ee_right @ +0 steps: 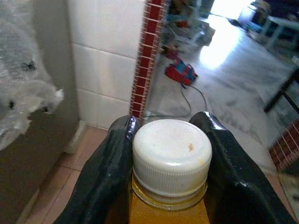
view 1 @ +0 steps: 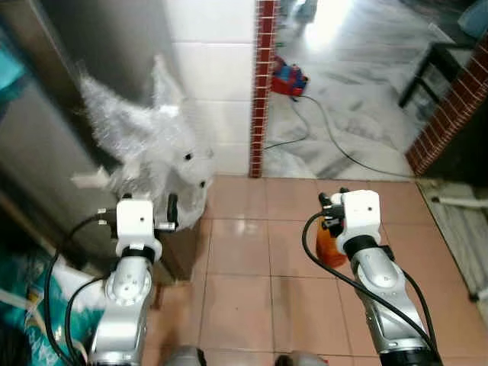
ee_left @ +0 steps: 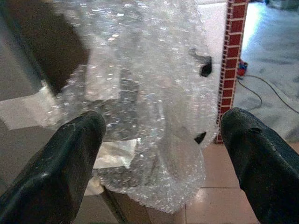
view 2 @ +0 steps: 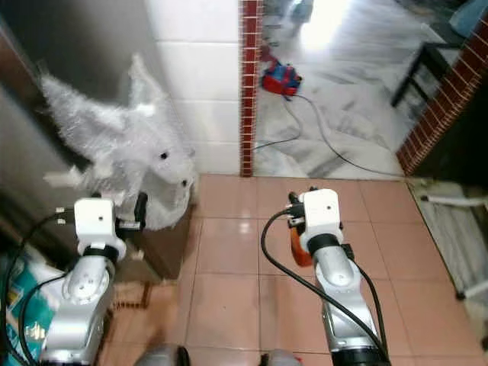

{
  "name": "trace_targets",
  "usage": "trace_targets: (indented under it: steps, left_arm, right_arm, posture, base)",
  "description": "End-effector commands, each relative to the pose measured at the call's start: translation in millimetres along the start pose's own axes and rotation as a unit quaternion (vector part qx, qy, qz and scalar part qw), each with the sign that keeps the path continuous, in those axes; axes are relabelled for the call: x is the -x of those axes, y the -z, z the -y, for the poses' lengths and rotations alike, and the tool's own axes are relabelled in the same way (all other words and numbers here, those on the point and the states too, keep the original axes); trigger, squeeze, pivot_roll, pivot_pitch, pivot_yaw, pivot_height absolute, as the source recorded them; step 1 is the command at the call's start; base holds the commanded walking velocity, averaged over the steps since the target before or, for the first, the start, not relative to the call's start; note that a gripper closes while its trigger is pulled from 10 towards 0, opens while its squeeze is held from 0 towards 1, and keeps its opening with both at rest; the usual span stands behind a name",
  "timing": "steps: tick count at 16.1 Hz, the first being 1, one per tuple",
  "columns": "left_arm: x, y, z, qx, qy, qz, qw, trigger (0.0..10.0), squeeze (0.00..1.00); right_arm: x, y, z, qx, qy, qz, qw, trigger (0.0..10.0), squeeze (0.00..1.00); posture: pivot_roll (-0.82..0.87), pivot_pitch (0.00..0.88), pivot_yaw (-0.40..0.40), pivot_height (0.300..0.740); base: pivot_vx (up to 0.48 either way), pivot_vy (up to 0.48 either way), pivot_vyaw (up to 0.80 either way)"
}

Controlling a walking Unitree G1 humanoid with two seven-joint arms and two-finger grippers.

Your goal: Restocking fridge

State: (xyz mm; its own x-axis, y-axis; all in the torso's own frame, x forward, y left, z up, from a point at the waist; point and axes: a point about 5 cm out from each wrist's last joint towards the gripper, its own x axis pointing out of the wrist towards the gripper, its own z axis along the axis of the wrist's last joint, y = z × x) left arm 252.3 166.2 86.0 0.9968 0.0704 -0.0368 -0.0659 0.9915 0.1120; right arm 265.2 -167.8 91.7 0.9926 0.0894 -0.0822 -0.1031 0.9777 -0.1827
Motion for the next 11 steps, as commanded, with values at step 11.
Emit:
trace_targets:
  steps: [11]
  left_arm:
    - [0.3,2.5,-0.5,-0.009,0.004,-0.007,1.000,10.0,0.00]
  right_arm:
    - [-1.6,-10.2,1.8,-0.019,0.019,0.020,0.999,10.0,0.00]
  posture:
    - [-0.02,0.048,0.018,0.740]
  base:
    - [0.000,0.000,0.53]
